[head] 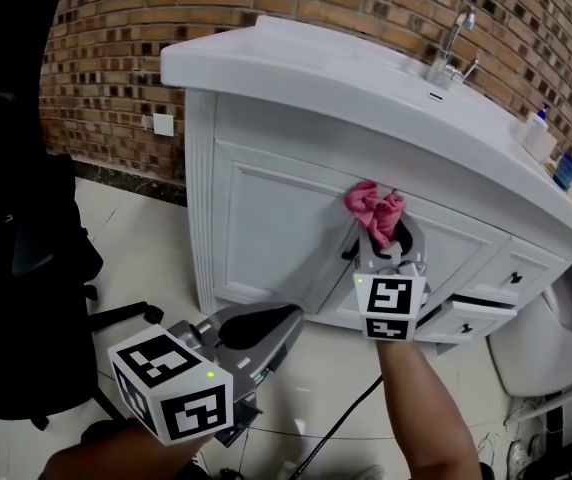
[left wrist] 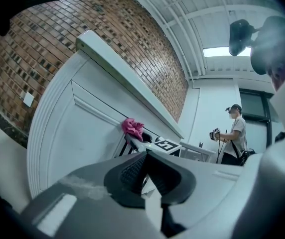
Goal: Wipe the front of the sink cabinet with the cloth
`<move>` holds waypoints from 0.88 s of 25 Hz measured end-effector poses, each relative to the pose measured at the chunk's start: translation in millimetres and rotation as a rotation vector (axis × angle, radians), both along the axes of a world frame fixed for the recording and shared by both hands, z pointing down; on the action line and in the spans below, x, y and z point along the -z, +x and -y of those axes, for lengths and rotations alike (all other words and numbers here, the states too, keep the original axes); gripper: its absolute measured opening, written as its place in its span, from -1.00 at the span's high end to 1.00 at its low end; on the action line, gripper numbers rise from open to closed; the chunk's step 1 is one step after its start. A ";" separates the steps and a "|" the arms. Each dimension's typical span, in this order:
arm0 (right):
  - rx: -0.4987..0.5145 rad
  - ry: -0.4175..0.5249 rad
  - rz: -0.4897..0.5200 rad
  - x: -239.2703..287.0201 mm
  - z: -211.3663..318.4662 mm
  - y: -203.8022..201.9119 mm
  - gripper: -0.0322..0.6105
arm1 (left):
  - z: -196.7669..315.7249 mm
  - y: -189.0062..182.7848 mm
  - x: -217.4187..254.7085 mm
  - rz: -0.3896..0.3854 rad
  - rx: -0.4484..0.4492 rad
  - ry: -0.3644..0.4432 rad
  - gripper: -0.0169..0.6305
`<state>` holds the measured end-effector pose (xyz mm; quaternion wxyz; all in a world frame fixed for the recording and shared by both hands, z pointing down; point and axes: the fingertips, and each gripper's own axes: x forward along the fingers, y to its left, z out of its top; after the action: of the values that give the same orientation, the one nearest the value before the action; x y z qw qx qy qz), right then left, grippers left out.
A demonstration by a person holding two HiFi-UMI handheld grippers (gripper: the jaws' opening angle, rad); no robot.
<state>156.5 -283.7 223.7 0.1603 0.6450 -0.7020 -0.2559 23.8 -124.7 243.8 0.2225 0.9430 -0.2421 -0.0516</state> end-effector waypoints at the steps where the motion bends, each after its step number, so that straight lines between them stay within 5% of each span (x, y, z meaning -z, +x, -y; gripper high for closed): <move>1: 0.001 -0.004 -0.001 -4.2 0.0 -0.4 0.41 | -0.1 0.2 -0.2 0.000 0.000 0.000 0.94; 22: 0.032 -0.030 0.039 -102.0 -21.8 -6.2 0.41 | -2.2 5.2 -18.0 0.040 -0.005 -0.047 0.94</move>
<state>150.3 -261.9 325.7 0.1522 0.6362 -0.7188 -0.2353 29.0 -122.5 261.8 0.2396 0.9389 -0.2455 -0.0265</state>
